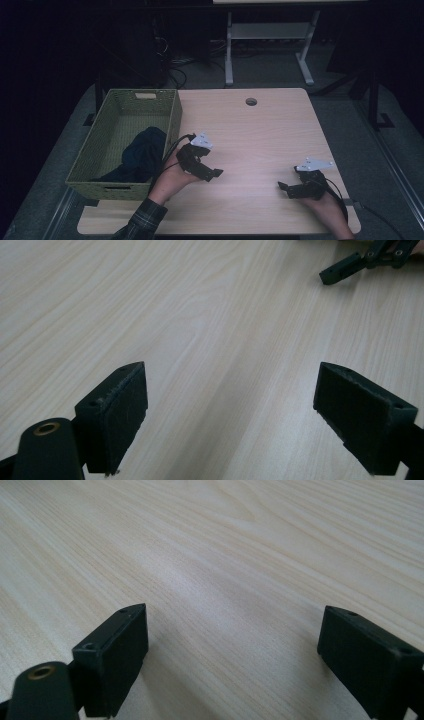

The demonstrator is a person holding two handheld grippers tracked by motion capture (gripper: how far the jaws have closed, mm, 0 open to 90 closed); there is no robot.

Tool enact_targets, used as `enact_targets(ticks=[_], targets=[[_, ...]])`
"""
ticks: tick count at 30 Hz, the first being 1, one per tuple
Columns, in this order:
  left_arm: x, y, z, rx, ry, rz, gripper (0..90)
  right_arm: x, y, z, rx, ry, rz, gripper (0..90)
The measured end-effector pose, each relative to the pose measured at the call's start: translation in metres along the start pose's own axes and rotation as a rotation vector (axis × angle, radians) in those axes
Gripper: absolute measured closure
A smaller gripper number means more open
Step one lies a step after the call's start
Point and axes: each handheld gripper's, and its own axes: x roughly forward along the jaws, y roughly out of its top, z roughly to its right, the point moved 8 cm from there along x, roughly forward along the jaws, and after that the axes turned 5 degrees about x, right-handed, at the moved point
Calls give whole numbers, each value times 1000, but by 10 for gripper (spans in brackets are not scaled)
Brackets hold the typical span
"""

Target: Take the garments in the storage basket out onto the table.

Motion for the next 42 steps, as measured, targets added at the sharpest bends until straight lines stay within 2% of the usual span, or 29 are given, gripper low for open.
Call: enact_targets(ticks=[6,9,14,17,20,22,32,34,41,42], targets=[[-3,1,-3,0,0,-5,140,0,0,0,0,0,0,125],[-5,4,-4,14,0,-7,140,0,0,0,0,0,0,125],[-11,12,-5,7,4,11,139,0,0,0,-1,0,1,125],[-14,14,-8,17,5,1,139,0,0,0,-1,0,1,125],[-17,18,-11,6,7,17,139,0,0,0,-1,0,1,125],[-19,20,-14,18,7,15,139,0,0,0,-1,0,1,125],[-27,25,-23,15,-12,-10,139,0,0,0,-2,0,-1,125],[-30,27,-24,5,-13,-3,139,0,0,0,-1,0,0,125],[-45,27,-34,5,19,-8,139,0,0,0,-1,0,0,125],[-46,27,-34,-7,22,0,140,0,0,0,-1,0,0,125]])
